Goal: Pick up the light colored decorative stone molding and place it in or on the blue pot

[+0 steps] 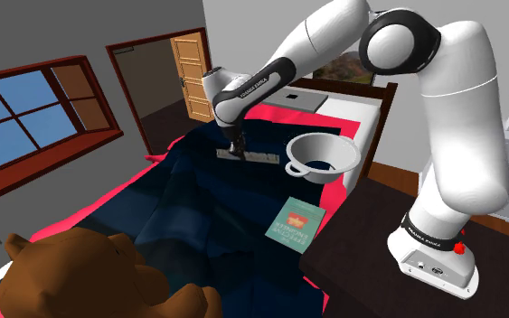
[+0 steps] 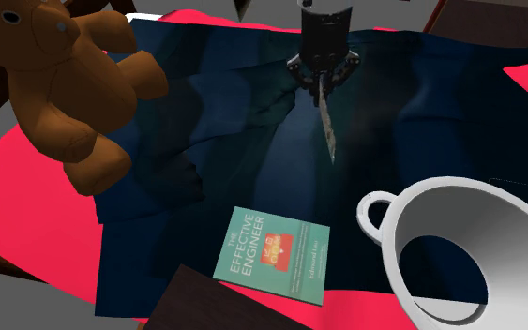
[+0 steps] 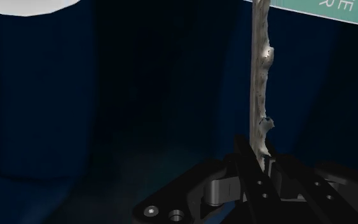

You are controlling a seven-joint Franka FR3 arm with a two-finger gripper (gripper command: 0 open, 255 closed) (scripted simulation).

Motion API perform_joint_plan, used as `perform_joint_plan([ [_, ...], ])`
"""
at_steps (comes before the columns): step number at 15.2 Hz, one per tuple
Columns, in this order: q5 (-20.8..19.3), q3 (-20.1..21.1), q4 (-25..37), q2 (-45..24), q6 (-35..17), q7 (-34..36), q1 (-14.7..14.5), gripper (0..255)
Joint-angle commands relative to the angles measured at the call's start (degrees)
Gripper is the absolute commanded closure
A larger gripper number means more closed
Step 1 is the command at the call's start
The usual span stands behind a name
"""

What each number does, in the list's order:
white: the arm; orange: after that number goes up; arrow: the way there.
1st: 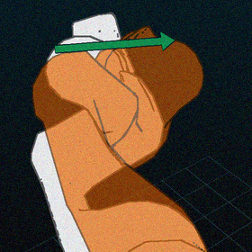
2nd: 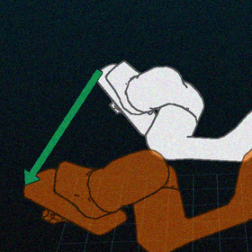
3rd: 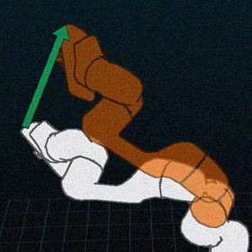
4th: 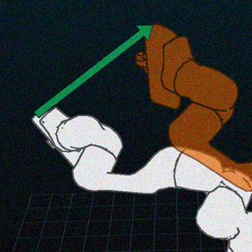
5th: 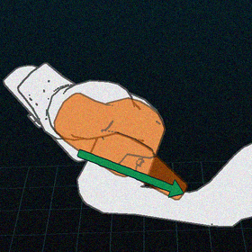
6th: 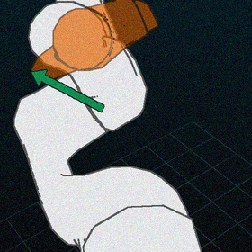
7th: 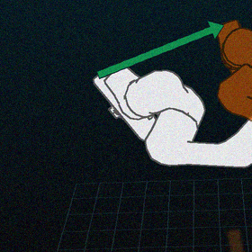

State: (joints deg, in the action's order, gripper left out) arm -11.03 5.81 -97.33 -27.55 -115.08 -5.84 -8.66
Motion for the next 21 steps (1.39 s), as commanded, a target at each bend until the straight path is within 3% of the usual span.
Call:
perform_joint_plan([
  [1, 0.0, -0.51, -3.62, 2.41, -1.49, -1.74, 1.54, 255],
  [11, -0.52, -4.35, -19.87, 12.94, -8.85, -11.58, 9.21, 255],
  [21, -1.94, -9.93, -29.14, 19.09, -14.09, -23.22, 16.89, 255],
])
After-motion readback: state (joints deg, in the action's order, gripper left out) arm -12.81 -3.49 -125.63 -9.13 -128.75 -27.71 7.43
